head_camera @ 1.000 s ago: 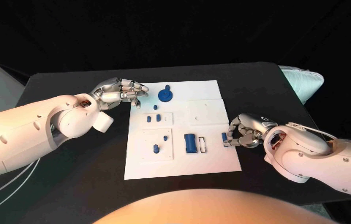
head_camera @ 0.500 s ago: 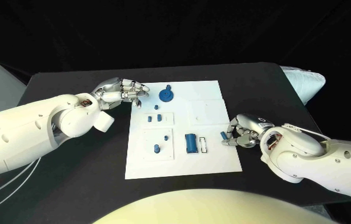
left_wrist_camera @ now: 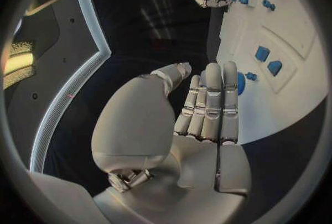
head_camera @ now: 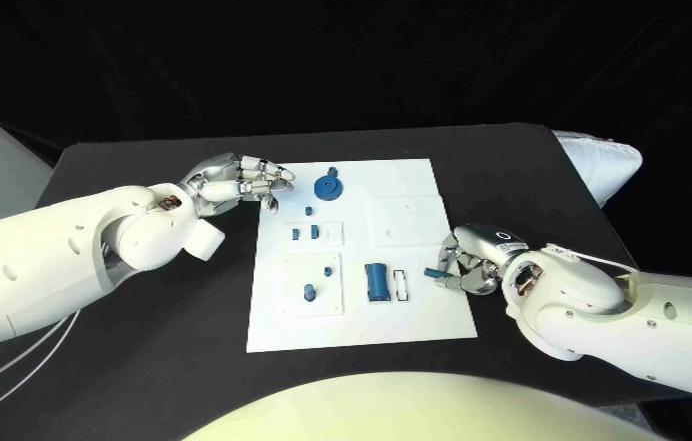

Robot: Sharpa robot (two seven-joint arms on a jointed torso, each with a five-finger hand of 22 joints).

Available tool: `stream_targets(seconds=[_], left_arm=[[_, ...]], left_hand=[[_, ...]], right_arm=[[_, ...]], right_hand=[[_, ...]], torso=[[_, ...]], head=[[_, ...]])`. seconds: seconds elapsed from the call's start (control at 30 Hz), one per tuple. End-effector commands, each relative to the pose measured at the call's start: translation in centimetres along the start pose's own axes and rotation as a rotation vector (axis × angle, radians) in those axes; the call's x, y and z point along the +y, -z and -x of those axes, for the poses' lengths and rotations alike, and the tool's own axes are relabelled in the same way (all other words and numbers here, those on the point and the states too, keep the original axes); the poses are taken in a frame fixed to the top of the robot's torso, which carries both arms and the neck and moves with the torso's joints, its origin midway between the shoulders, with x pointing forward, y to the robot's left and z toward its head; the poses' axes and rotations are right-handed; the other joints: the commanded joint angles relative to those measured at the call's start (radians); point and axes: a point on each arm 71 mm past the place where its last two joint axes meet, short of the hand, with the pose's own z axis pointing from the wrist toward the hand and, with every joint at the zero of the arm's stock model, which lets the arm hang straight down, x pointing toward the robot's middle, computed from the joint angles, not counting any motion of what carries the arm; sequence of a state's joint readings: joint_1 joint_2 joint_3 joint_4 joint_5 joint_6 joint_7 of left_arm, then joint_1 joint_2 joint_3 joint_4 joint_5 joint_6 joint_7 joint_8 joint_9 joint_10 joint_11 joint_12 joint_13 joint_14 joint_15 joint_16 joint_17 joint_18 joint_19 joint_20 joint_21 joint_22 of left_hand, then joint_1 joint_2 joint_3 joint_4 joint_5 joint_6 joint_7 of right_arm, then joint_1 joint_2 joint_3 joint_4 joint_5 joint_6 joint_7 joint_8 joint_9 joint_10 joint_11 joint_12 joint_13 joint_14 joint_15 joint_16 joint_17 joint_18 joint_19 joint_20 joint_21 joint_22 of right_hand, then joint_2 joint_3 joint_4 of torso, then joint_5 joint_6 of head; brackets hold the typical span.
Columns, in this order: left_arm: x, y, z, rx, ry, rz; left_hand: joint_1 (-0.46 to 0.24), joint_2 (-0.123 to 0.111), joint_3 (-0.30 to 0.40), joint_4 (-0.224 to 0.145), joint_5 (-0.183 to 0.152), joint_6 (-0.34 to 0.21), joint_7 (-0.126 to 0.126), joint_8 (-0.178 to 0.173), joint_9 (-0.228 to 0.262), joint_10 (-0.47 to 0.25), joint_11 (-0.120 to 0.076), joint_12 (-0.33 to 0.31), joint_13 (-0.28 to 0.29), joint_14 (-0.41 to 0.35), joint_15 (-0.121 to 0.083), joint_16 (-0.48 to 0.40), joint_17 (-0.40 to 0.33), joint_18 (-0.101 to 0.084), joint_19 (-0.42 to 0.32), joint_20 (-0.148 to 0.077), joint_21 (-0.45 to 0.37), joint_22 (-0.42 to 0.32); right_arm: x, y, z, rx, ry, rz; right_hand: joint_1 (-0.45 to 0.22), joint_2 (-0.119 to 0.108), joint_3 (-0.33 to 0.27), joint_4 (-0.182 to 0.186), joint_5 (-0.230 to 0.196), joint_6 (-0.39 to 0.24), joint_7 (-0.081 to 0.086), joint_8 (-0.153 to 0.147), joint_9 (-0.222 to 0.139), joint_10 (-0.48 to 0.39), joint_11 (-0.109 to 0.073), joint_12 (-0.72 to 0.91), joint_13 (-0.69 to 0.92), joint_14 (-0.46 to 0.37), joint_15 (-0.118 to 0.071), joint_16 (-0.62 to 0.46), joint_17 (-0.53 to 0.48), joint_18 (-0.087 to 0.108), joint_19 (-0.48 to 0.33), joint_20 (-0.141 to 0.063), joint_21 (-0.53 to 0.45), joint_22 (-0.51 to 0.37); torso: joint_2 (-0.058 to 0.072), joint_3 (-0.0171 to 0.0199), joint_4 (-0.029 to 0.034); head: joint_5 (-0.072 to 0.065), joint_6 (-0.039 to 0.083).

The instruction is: Assemble the parts on the task board

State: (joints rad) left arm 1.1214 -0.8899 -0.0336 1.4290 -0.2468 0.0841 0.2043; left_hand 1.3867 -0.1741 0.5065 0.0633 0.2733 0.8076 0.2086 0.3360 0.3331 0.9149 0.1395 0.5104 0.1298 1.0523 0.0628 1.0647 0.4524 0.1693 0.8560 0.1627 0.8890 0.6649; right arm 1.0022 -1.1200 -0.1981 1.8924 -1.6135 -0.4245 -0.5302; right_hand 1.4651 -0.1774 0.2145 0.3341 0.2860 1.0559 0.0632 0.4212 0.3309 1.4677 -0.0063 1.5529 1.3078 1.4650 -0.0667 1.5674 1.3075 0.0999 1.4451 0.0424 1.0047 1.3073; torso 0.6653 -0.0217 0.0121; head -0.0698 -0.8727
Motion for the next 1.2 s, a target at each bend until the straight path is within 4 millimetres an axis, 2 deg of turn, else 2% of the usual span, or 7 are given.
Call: stream_targets(seconds=[0.03,0.17,0.43,0.67,0.77,1.1,1.2], left_arm=[[0.0,0.0,-0.3,0.022,0.002,-0.004],[0.0,0.0,-0.3,0.026,0.003,-0.002],[0.0,-0.1,-0.4,0.033,0.004,0.002],[0.0,-0.2,-0.4,0.036,0.005,0.002],[0.0,-0.3,-0.5,0.038,0.005,0.001],[0.0,-0.2,-0.6,0.040,0.006,0.001],[0.0,-0.3,-0.6,0.044,0.006,0.001]], left_hand=[[0.001,0.003,0.002,0.002,0.004,-0.005,0.003,0.002,-0.001,-0.006,0.000,0.004,-0.001,-0.001,0.000,-0.002,-0.001,0.014,0.005,-0.004,0.006,0.001],[0.001,0.003,0.002,0.002,0.004,-0.005,0.003,0.002,-0.001,-0.006,0.000,0.004,-0.001,-0.001,0.000,-0.002,-0.001,0.014,0.005,-0.004,0.006,0.001],[0.002,0.003,0.003,0.001,0.005,-0.002,0.003,0.004,-0.001,-0.005,0.000,0.005,-0.002,-0.001,0.000,-0.002,-0.001,0.014,0.004,-0.004,0.007,0.002],[0.002,0.003,0.004,0.000,0.005,-0.002,0.003,0.005,-0.001,-0.005,0.000,0.005,-0.002,-0.001,0.000,-0.002,-0.001,0.014,0.004,-0.004,0.008,0.002],[0.002,0.003,0.004,0.000,0.005,-0.002,0.003,0.005,-0.001,-0.005,0.000,0.005,-0.002,-0.001,0.000,-0.002,-0.001,0.014,0.004,-0.004,0.008,0.002],[0.003,0.003,0.005,-0.001,0.005,-0.002,0.003,0.006,-0.001,-0.005,-0.001,0.005,-0.002,-0.001,0.000,-0.002,-0.002,0.014,0.004,-0.004,0.009,0.003],[0.003,0.003,0.005,-0.001,0.005,-0.002,0.003,0.006,-0.001,-0.005,-0.001,0.005,-0.002,-0.001,0.000,-0.002,-0.002,0.014,0.004,-0.004,0.009,0.003]], right_arm=[[-0.8,0.2,-1.3,0.055,0.008,-0.049],[-0.5,0.5,-1.1,0.040,-0.057,-0.051],[-0.3,1.0,-0.5,0.040,-0.190,-0.071],[0.3,1.1,0.6,0.043,-0.268,-0.067],[0.9,1.1,0.8,0.056,-0.291,-0.055],[2.3,0.6,0.3,0.112,-0.317,-0.048],[2.8,0.4,0.0,0.120,-0.311,-0.049]], right_hand=[[-0.035,-0.044,0.135,-0.052,0.084,0.010,-0.004,0.009,0.010,0.098,-0.008,0.007,0.257,0.106,-0.007,0.003,0.263,-0.012,0.004,-0.007,0.015,0.089],[-0.082,-0.066,0.214,-0.062,0.161,0.005,-0.006,0.023,0.029,0.101,-0.011,0.013,0.260,0.106,-0.009,0.003,0.263,-0.014,0.007,-0.009,0.023,0.098],[-0.102,-0.067,0.242,-0.068,0.181,0.000,-0.006,0.030,0.037,0.101,-0.010,0.013,0.261,0.106,-0.009,0.003,0.263,-0.015,0.009,-0.009,0.030,0.103],[-0.128,-0.070,0.254,-0.068,0.169,-0.004,-0.006,0.035,0.044,0.100,-0.010,0.011,0.260,0.106,-0.009,0.003,0.263,-0.015,0.009,-0.009,0.026,0.104],[-0.154,-0.073,0.259,-0.066,0.145,-0.007,-0.006,0.037,0.049,0.100,-0.010,0.010,0.259,0.106,-0.008,0.003,0.263,-0.014,0.009,-0.009,0.023,0.105],[-0.219,-0.078,0.243,-0.054,0.109,-0.009,-0.003,0.041,0.056,0.099,-0.007,0.009,0.258,0.106,-0.007,0.003,0.263,-0.014,0.008,-0.007,0.016,0.106],[-0.250,-0.072,0.222,-0.050,0.066,-0.010,-0.003,0.040,0.059,0.098,-0.006,0.006,0.257,0.106,-0.006,0.003,0.263,-0.013,0.008,-0.006,0.011,0.106]], torso=[[0.000,-0.0004,-0.0002],[0.000,-0.0004,-0.0008],[-0.001,-0.0012,-0.0007],[0.000,-0.0017,0.0006],[0.000,-0.0017,0.0012],[0.000,-0.0026,-0.0004],[0.000,-0.0012,-0.0002]], head=[[-0.004,0.000],[-0.003,0.000],[-0.005,0.000],[-0.005,0.000],[-0.006,0.000],[-0.006,0.000],[-0.004,0.000]])
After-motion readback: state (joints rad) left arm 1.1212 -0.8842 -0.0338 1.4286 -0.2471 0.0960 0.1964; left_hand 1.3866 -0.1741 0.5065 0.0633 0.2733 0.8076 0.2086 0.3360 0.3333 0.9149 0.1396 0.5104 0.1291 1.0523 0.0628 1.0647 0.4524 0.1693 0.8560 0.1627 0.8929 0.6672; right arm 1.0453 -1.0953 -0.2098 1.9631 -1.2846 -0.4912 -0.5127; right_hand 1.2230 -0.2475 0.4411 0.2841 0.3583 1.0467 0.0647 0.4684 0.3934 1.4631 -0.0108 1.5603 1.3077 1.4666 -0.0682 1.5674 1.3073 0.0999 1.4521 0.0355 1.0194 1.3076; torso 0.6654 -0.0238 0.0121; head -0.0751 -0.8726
